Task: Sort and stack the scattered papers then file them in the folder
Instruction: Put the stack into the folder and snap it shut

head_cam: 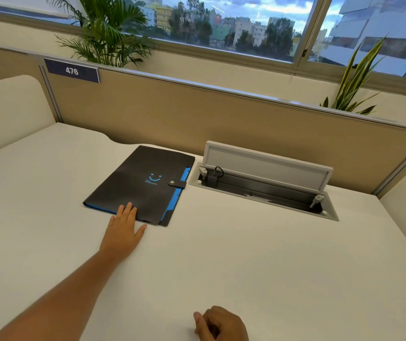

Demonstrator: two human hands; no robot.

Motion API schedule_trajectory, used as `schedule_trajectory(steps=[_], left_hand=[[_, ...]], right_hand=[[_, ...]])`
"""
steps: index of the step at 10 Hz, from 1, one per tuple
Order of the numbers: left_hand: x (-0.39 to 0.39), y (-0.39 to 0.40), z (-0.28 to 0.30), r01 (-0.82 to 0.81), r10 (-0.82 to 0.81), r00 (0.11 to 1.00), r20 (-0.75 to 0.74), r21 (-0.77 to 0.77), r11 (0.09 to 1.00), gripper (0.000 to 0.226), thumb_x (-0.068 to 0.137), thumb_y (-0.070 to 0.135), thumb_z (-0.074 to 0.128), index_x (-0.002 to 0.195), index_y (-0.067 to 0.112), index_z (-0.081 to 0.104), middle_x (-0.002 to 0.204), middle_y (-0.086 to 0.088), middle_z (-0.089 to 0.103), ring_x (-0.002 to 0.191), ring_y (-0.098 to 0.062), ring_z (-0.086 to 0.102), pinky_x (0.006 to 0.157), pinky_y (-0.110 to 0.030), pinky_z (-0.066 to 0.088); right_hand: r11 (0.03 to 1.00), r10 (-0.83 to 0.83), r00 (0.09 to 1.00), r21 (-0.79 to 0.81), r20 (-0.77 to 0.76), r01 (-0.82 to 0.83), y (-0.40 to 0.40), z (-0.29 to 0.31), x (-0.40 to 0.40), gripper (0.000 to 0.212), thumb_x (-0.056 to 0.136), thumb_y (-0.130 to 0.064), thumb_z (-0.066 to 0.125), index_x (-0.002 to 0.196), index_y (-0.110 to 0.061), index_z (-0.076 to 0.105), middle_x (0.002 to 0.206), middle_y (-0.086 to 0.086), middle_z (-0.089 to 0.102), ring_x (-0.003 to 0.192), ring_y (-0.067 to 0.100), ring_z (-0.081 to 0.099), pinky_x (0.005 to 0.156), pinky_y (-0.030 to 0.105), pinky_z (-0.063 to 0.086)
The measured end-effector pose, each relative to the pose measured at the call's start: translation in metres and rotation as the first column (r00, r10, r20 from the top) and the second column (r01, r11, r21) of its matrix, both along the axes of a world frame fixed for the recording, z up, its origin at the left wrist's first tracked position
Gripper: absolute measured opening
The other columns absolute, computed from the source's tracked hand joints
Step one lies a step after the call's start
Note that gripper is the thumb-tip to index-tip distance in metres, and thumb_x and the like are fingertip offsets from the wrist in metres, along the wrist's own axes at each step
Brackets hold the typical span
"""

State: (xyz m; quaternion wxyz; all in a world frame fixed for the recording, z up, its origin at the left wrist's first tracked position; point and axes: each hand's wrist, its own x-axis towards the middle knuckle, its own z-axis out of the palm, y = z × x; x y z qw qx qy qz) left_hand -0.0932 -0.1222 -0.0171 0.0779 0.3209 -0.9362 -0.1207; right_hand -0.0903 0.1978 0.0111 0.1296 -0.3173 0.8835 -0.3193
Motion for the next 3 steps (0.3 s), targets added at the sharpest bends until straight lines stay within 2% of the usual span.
schedule_trajectory(steps=[1, 2, 3], left_hand=[[-0.003, -0.005, 0.000, 0.029, -0.030, 0.999, 0.025, 0.029, 0.999, 0.065, 0.092, 0.043, 0.039, 0.143, 0.008, 0.021, 0.156, -0.008, 0.010, 0.144, -0.026, 0.005, 0.116, -0.040, 0.013], [0.001, -0.005, 0.001, 0.038, -0.038, 0.999, -0.003, 0.018, 0.999, 0.064, 0.093, 0.042, 0.039, 0.144, 0.009, 0.019, 0.157, -0.008, 0.008, 0.145, -0.026, 0.004, 0.116, -0.042, 0.013], [0.013, 0.011, -0.001, -0.018, 0.018, 0.997, -0.070, -0.002, 1.000, 0.065, 0.093, 0.041, 0.036, 0.146, 0.011, 0.012, 0.157, -0.006, 0.005, 0.145, -0.024, 0.004, 0.116, -0.042, 0.013]], right_hand=[[0.998, 0.015, 0.999, -0.060, 0.040, -0.013, 0.002, 0.002, -0.001, 0.040, 0.085, -0.044, 0.054, 0.069, -0.009, 0.066, 0.071, 0.010, 0.059, 0.061, 0.005, 0.046, 0.062, 0.009, 0.035], [0.995, 0.007, 0.997, -0.102, 0.072, 0.000, 0.002, 0.001, 0.000, 0.041, 0.083, -0.045, 0.055, 0.065, -0.009, 0.064, 0.063, 0.007, 0.055, 0.056, 0.004, 0.045, 0.060, 0.010, 0.035], [0.993, -0.023, 0.994, -0.114, 0.106, 0.035, 0.001, -0.001, 0.002, 0.044, 0.080, -0.051, 0.052, 0.064, -0.011, 0.061, 0.060, 0.004, 0.052, 0.053, 0.002, 0.044, 0.057, 0.010, 0.034]])
